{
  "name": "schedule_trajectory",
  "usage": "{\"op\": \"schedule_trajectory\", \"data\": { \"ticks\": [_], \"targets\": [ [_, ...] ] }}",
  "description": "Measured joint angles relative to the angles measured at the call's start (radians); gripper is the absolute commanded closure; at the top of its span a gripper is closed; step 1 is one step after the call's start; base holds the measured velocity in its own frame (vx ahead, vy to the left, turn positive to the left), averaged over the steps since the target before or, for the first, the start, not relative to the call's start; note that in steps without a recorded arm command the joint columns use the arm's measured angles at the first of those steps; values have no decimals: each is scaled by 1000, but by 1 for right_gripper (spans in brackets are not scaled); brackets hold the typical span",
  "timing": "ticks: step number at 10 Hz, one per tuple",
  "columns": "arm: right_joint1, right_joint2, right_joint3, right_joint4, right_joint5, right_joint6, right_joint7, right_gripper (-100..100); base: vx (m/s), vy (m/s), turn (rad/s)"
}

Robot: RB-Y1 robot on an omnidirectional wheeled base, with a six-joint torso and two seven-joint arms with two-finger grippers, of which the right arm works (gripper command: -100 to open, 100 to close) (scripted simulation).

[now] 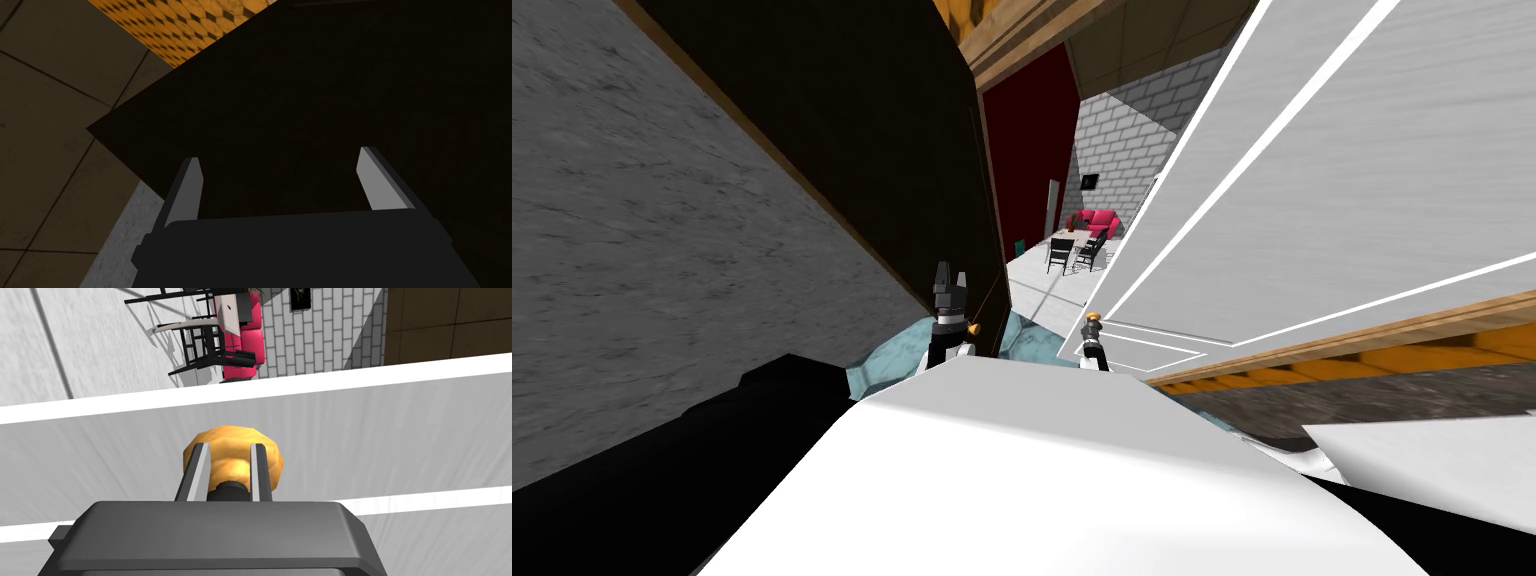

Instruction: Pull the door open

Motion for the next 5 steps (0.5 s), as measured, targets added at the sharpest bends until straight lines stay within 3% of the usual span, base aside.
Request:
{"op": "schedule_trajectory", "data": {
  "ticks": [1,5],
  "targets": [
    [22,-4,2,-38,-7,9,-23,100,-63,4,93],
    [31,-18,17,-41,-34,0,-115,100,-40,-2,56]
  ]
}}
